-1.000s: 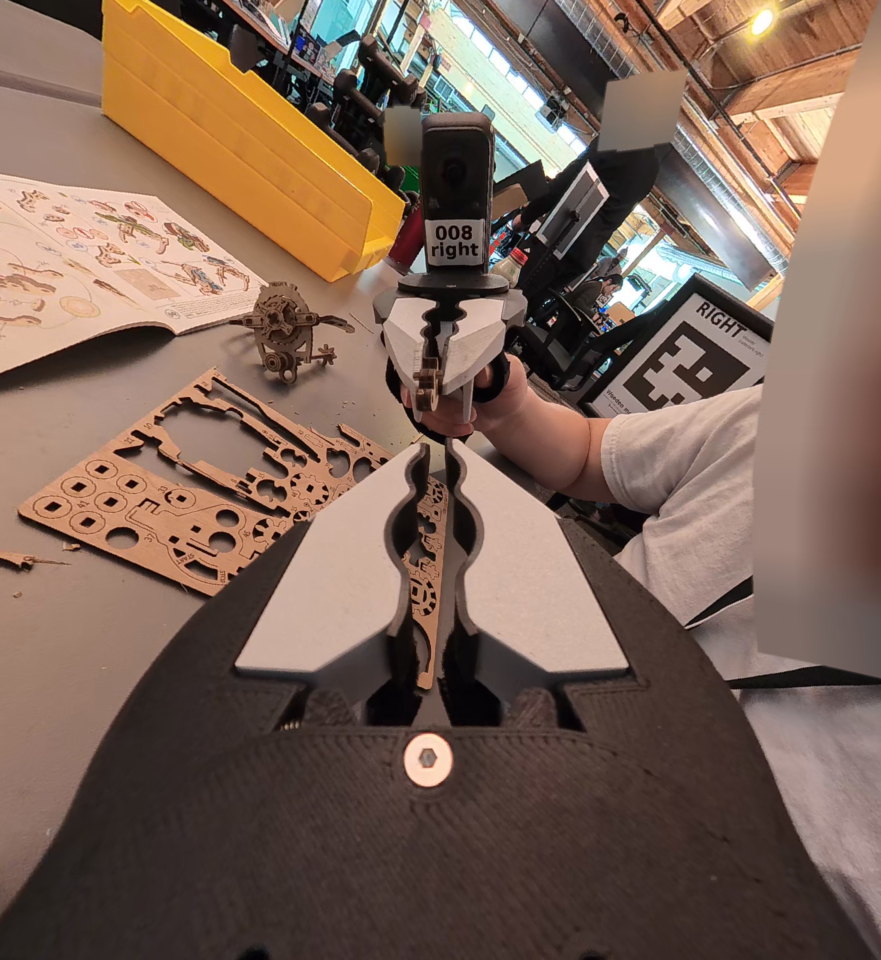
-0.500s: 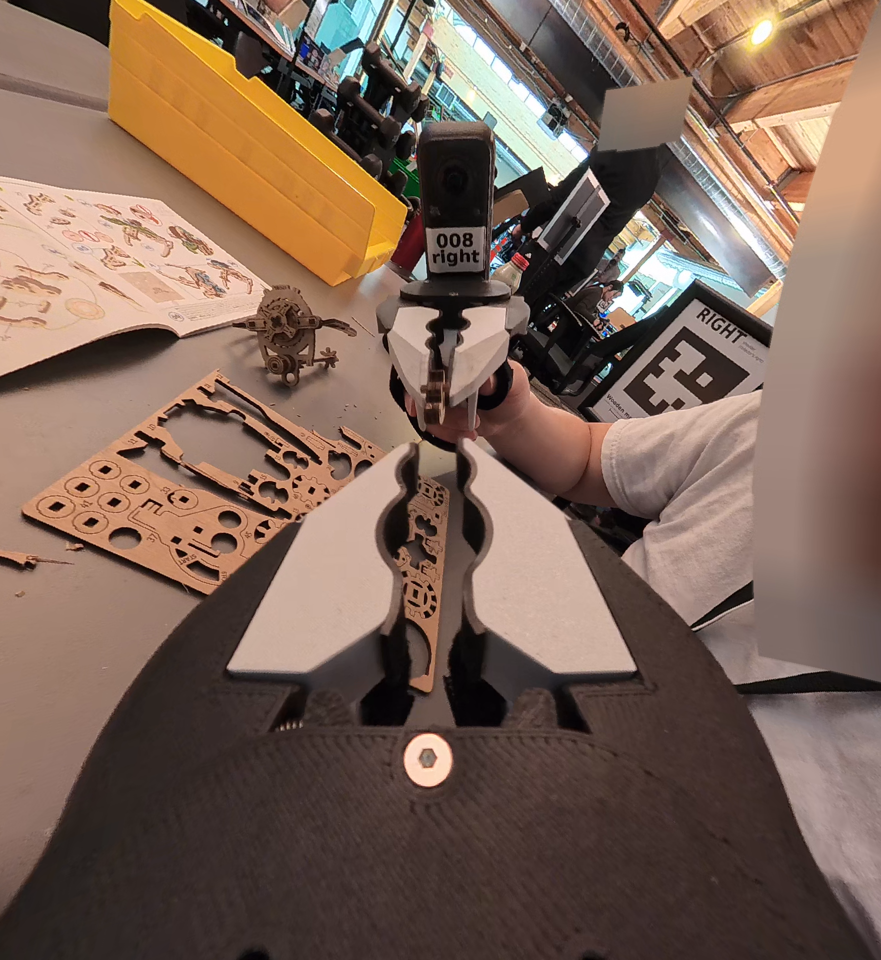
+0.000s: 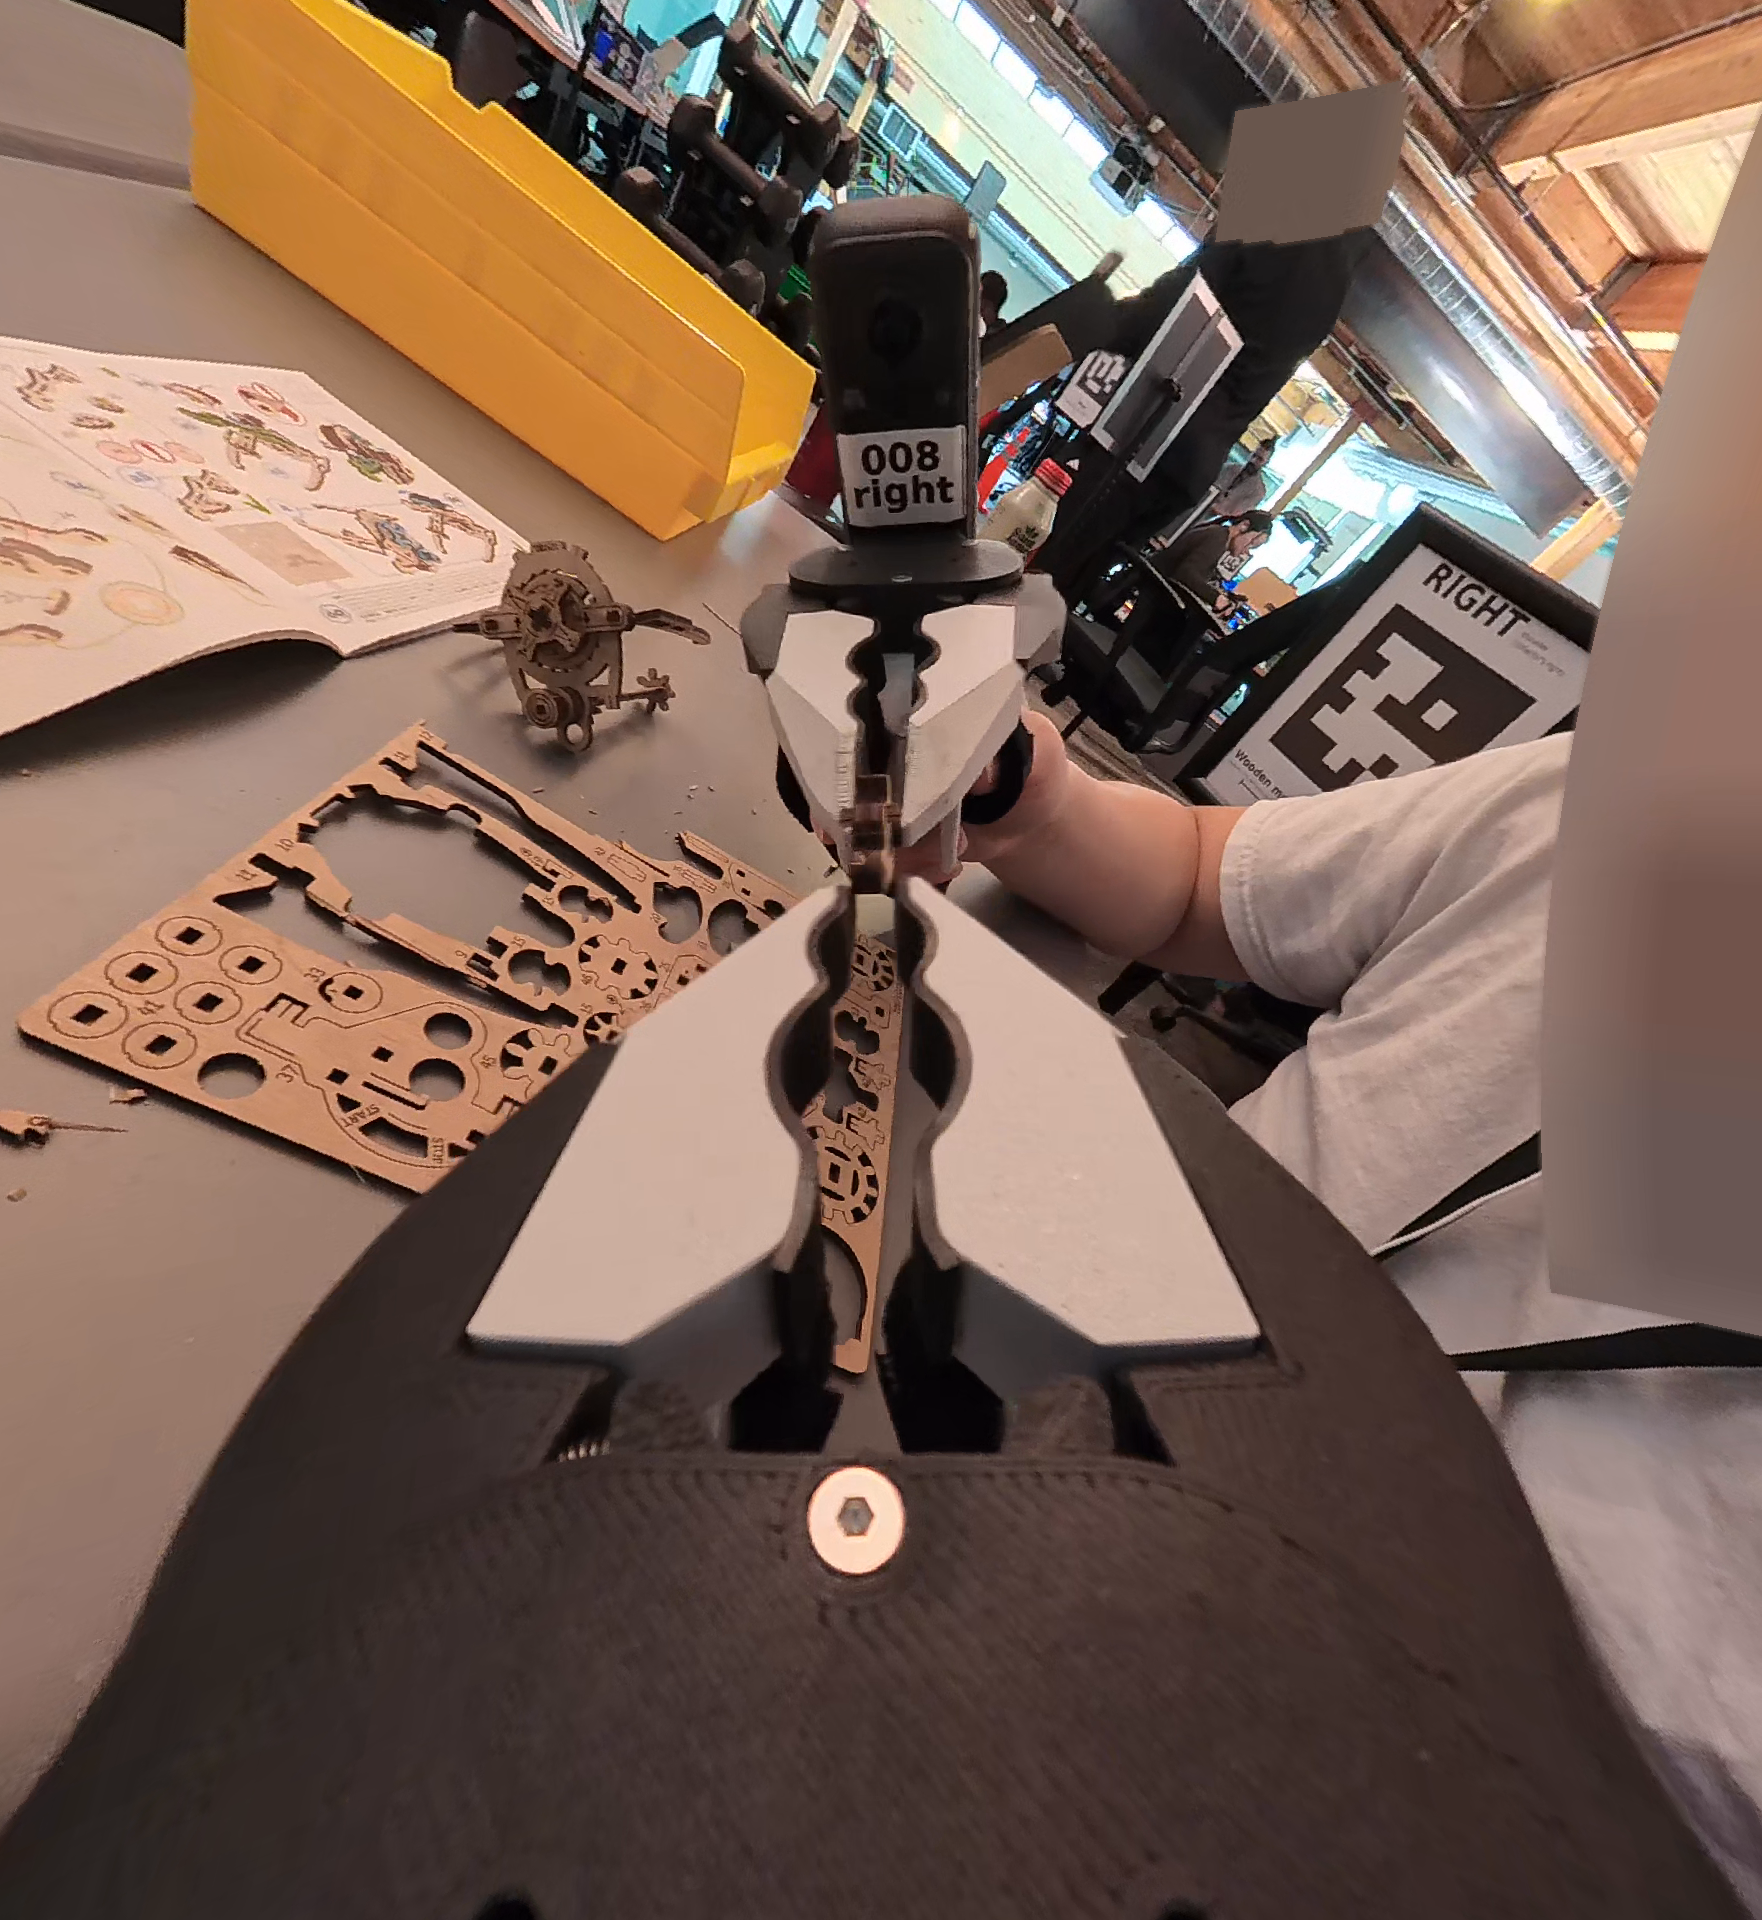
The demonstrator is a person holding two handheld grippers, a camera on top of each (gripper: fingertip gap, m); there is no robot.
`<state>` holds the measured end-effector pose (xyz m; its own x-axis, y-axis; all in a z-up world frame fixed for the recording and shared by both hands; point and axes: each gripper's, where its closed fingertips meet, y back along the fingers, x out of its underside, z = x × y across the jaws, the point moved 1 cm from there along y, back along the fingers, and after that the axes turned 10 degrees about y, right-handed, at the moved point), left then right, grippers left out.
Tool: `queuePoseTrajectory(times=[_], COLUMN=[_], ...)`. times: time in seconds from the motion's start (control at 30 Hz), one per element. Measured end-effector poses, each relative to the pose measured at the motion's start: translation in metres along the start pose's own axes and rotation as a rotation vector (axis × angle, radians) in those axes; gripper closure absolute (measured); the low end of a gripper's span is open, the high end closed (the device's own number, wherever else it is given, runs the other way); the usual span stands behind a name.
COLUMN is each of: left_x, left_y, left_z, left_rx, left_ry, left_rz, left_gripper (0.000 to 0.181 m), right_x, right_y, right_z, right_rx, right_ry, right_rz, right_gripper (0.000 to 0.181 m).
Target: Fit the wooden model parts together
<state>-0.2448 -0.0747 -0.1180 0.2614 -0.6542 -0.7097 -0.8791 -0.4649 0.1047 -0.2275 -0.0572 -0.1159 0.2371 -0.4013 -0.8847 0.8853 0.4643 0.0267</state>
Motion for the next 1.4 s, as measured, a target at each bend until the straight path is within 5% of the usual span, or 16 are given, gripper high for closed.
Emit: queuePoseTrajectory(times=[0.63,0.77,1.03,1.23,1.4], left_x=[-0.001,-0.003,-0.003,0.003,0.005], left_y=[0.001,0.004,0.003,-0.001,-0.002], left_z=[-0.001,-0.001,-0.01,-0.016,-0.017], left_rx=[0.019,0.043,0.133,0.161,0.164], left_ry=[0.029,0.074,0.141,0.146,0.141], left_rz=[0.004,-0.013,-0.004,0.033,0.047], left_gripper=[0.177,0.177,0.177,0.177,0.177], right_x=[0.0,-0.002,-0.009,-0.001,0.005], right_y=[-0.002,-0.002,-0.002,-0.007,-0.009], right_z=[0.001,0.0,0.006,0.024,0.022], right_rx=[0.01,0.04,0.195,0.267,0.304], right_ry=[0.083,0.162,0.602,1.011,1.08], right_rz=[-0.004,-0.007,0.018,0.089,0.141], right_gripper=[0.178,0.164,0.135,0.14,0.148])
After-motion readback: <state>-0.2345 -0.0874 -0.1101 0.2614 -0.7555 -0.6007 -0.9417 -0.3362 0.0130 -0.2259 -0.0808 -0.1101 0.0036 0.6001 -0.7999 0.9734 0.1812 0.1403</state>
